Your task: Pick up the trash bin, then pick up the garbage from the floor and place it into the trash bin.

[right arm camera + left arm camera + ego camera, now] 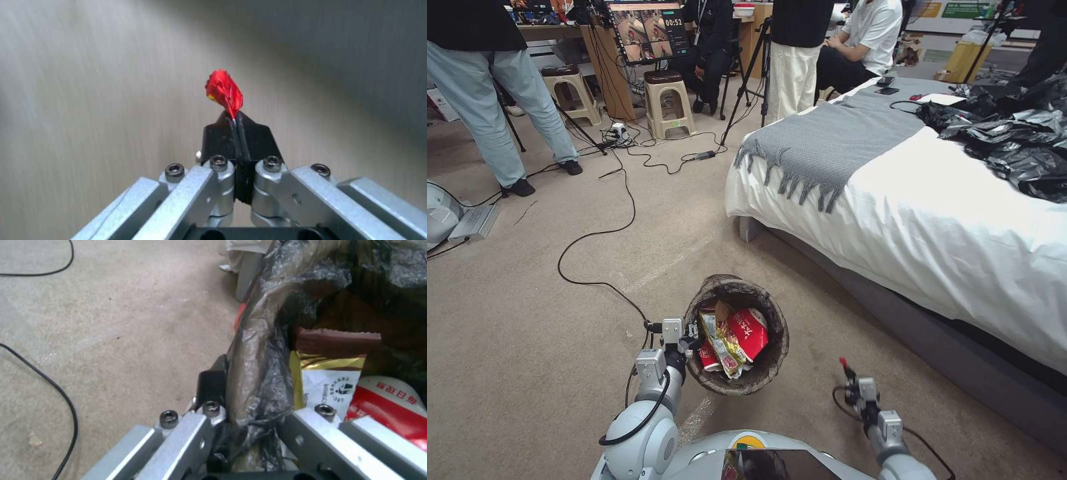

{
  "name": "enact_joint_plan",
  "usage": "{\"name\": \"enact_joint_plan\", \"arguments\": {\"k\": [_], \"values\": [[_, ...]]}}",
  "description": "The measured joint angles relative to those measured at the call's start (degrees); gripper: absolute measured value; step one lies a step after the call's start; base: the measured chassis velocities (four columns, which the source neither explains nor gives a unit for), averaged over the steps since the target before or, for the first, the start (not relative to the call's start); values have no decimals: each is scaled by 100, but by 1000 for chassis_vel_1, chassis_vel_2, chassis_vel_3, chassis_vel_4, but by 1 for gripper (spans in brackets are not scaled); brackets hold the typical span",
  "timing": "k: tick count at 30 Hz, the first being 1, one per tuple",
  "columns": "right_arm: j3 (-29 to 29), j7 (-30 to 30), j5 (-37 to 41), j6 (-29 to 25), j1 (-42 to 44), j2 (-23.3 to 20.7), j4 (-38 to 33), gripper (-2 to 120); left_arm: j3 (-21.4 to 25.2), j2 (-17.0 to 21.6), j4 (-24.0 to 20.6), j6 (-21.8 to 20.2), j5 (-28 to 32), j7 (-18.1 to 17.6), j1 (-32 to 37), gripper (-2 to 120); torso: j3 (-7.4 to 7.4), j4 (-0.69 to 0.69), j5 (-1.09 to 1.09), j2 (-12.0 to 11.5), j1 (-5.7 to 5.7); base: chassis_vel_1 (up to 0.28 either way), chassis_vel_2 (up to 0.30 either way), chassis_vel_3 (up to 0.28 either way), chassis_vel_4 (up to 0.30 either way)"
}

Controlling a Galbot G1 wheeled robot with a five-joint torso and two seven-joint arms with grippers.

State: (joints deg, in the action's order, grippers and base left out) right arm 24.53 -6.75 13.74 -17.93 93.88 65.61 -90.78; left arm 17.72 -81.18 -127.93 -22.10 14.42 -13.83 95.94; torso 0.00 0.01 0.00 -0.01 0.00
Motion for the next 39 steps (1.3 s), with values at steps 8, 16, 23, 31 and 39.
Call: {"name": "enact_joint_plan", "arguments": {"k": [8, 16, 23, 31, 39], "values": [[377, 1821, 243, -1860, -261, 65, -1725, 0, -60, -18, 51, -15, -15, 5, 39, 3, 0, 0, -2, 0, 0, 0, 0, 0, 0], [-133, 3451, 1402, -1413, -541, -395, -3239, 0, -118, -34, 78, -27, -25, 23, 20, 3, 0, 0, -1, 0, 0, 0, 0, 0, 0], [-1123, 3461, 1449, -930, -798, -835, -3070, 0, -179, -8, 56, -32, -27, 25, 30, 3, 0, 0, 0, 0, 0, 0, 0, 0, 0], [-1676, 3329, 1218, -921, -817, -818, -2345, 0, -216, -45, 13, -34, -55, 26, 33, 3, 0, -1, 0, 0, 0, 0, 0, 0, 0], [-1730, 3262, 1021, -1021, -817, -707, -1920, 1, -217, -40, -24, -36, -68, 26, 65, 3, 0, -1, 0, 0, 0, 0, 0, 0, 0]]}}
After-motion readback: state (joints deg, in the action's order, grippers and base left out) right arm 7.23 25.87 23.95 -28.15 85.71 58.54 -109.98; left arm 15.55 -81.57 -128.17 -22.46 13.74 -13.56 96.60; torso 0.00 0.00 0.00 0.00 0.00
